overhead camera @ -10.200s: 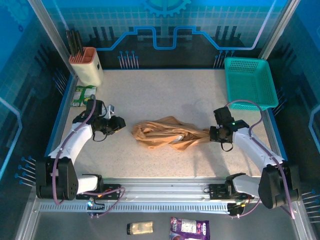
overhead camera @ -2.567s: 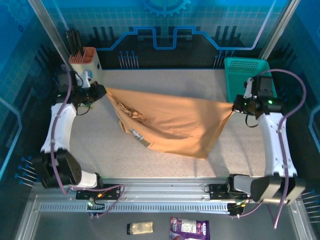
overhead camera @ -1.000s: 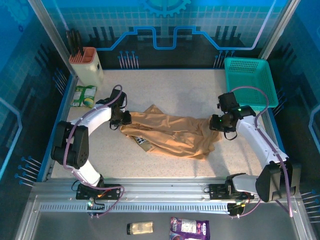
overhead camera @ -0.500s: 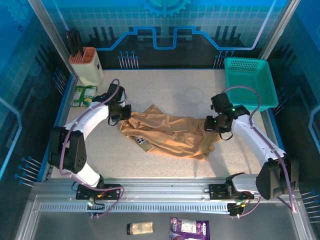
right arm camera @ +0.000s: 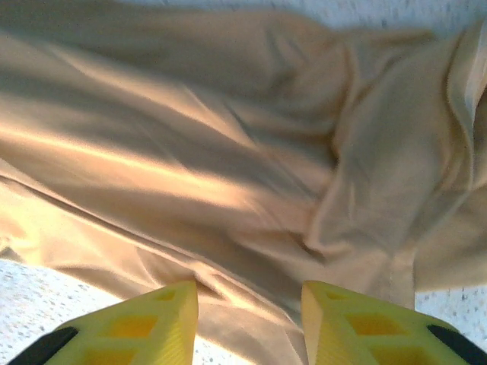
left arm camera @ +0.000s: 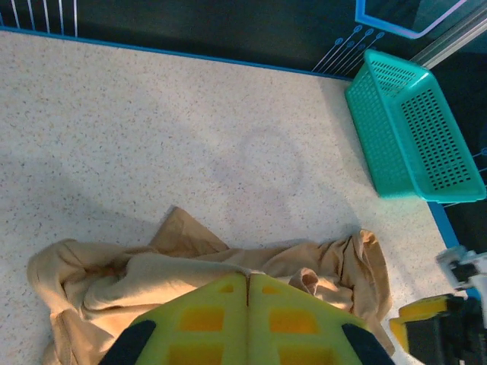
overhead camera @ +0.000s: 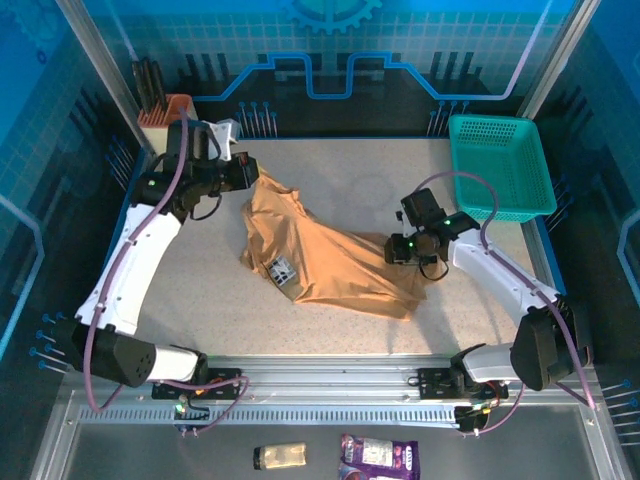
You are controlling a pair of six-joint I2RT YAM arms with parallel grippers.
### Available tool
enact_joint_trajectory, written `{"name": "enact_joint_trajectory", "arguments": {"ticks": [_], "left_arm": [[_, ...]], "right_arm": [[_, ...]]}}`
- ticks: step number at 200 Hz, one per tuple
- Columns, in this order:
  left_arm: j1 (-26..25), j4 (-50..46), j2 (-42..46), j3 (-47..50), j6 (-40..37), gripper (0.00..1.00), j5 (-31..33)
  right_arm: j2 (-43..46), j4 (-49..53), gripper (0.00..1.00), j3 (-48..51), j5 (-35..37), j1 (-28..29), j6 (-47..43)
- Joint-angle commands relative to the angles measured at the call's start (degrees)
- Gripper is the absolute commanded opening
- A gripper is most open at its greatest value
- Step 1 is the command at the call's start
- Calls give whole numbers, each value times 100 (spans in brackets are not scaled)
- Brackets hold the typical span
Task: Fold the inside-out t-shirt
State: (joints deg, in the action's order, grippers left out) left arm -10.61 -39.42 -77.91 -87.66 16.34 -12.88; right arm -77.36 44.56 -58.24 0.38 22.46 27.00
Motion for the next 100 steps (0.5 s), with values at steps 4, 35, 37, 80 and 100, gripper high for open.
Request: {"name": "enact_joint_trajectory", "arguments": {"ticks": [4,35,37,80,100], "left_arm": [[100,-294,256,-230,-157,0,169],[214,-379,355,-121,-224,0,300],[228,-381,362,-103,-231,0,314],[374,-426,476,315,-280,0,443],[404,-413,545,510,-264,0,454]], "right_arm": [[265,268,41,586,243,20,578],[342,14,42,1231,499,-79,832],[337,-9,42,1259,500,-113,833],[110,-797,41,1675,78,-783,643],[2,-1044,41,1738,-141,-960,545]]}}
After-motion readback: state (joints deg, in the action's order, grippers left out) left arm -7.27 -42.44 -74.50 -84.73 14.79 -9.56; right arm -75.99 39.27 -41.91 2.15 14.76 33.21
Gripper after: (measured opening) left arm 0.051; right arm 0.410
